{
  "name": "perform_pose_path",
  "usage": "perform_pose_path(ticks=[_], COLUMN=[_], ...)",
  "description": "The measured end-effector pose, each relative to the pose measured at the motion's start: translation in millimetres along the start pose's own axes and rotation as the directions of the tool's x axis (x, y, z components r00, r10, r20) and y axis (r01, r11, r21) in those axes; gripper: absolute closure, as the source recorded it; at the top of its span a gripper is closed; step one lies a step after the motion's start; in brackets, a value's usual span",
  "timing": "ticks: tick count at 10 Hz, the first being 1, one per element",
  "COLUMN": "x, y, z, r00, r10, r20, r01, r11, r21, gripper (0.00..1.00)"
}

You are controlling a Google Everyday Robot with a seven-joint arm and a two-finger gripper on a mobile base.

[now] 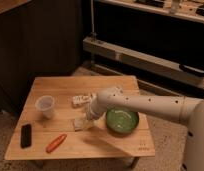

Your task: Place the white sponge in the ceramic cup

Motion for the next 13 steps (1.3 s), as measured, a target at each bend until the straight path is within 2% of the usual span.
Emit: perform_pose_path(ticks=[1, 2, 3, 5, 7, 9, 13], x=[0.7, 2.2, 7.5, 11.6, 27.5, 31.5, 38.0], y=[-4.8, -6.7, -8.5, -7.8, -4.6, -3.3, 1.3], z=[2.1, 1.7, -0.8, -1.7, -8.3, -9.3, -7.0], r00=[0.999, 0.999, 0.999, 0.999, 0.997, 0.996, 0.997], r10=[-0.038, -0.043, -0.029, -0.005, 0.077, 0.090, 0.072], r20=[-0.017, -0.026, -0.041, -0.047, -0.027, -0.019, -0.025], r01=[0.038, 0.042, 0.028, 0.004, -0.077, -0.090, -0.073], r11=[0.999, 0.999, 0.999, 1.000, 0.997, 0.996, 0.996], r21=[-0.019, -0.022, -0.020, -0.017, 0.013, 0.019, -0.042], gripper=[0.35, 0.35, 0.35, 0.35, 0.35, 0.35, 0.35])
